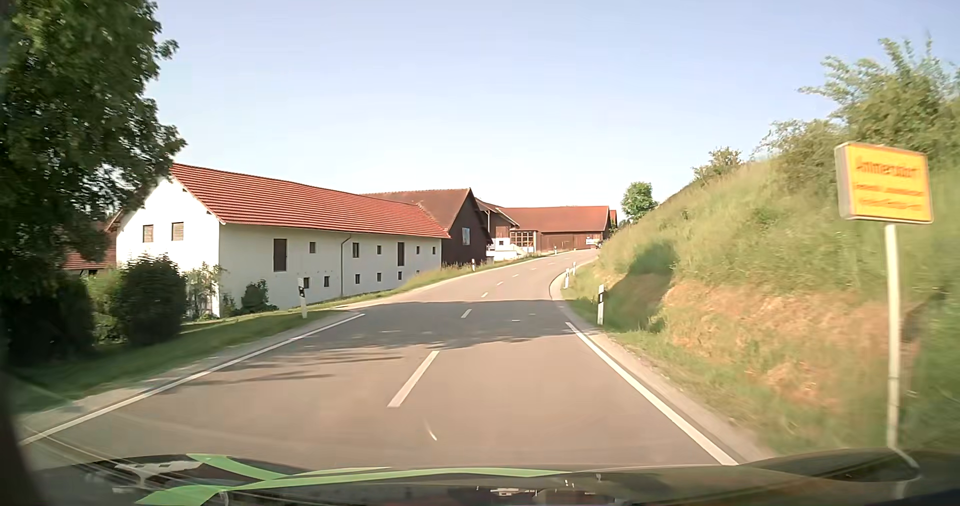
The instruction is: Follow the waypoints while adhering to traffic rules and regulations
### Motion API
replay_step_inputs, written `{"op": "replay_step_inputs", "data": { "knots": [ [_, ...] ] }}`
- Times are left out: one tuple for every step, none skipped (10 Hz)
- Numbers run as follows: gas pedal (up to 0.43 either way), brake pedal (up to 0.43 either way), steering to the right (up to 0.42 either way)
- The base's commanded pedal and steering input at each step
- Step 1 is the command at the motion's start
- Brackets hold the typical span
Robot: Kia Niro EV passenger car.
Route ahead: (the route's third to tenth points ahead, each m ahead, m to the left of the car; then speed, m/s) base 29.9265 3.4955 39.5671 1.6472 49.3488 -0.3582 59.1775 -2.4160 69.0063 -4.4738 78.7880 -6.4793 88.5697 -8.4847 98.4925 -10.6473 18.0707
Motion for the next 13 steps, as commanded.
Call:
{"op": "replay_step_inputs", "data": {
  "knots": [
    [0.0, 0.146, 0.001],
    [0.0, 0.146, 0.001],
    [0.0, 0.152, 0.002],
    [0.0, 0.159, 0.001],
    [0.0, 0.171, 0.001],
    [0.0, 0.171, 0.005],
    [0.0, 0.171, 0.005],
    [0.0, 0.159, 0.008],
    [0.0, 0.152, 0.01],
    [0.0, 0.152, 0.013],
    [0.0, 0.152, 0.016],
    [0.0, 0.152, 0.018],
    [0.0, 0.152, 0.019]
  ]
}}
